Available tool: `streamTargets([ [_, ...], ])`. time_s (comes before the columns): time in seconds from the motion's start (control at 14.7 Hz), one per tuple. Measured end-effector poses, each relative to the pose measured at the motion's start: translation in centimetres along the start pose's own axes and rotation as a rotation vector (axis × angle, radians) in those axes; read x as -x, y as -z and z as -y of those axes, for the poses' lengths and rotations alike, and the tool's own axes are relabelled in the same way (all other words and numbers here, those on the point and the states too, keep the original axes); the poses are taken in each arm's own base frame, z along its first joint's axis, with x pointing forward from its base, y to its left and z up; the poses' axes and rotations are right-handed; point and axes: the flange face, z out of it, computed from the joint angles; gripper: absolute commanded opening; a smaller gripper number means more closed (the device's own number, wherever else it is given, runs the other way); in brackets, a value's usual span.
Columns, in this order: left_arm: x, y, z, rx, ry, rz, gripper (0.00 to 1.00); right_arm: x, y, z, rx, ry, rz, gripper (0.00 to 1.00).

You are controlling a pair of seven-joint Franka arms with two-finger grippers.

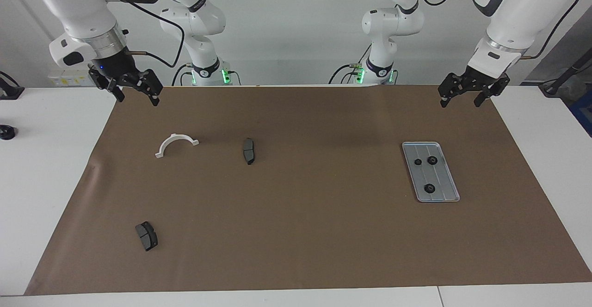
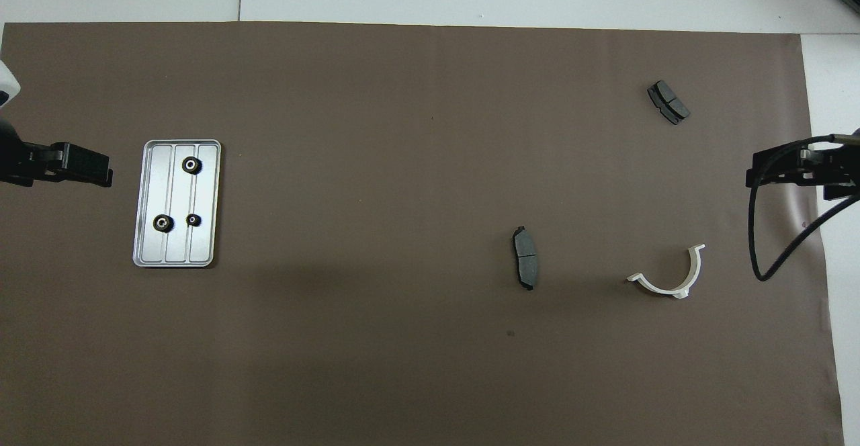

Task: Place bearing gear from tray to pile
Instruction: 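Reach the left gripper down to a black gear in the silver tray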

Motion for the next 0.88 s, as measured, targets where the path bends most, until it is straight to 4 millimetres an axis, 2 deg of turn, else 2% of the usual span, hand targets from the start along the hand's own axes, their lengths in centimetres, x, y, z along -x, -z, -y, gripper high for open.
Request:
streamTargets([
  [0.68,0.1,-0.3,0.0,0.000,0.000,0.004,1.00,0.0,0.0,0.0,0.000,0.001,0.000,1.00],
  [0.88,-0.1,-1.4,0.0,-0.001,0.000,-0.027,1.00,0.0,0.0,0.0,0.000,0.001,0.000,1.00],
])
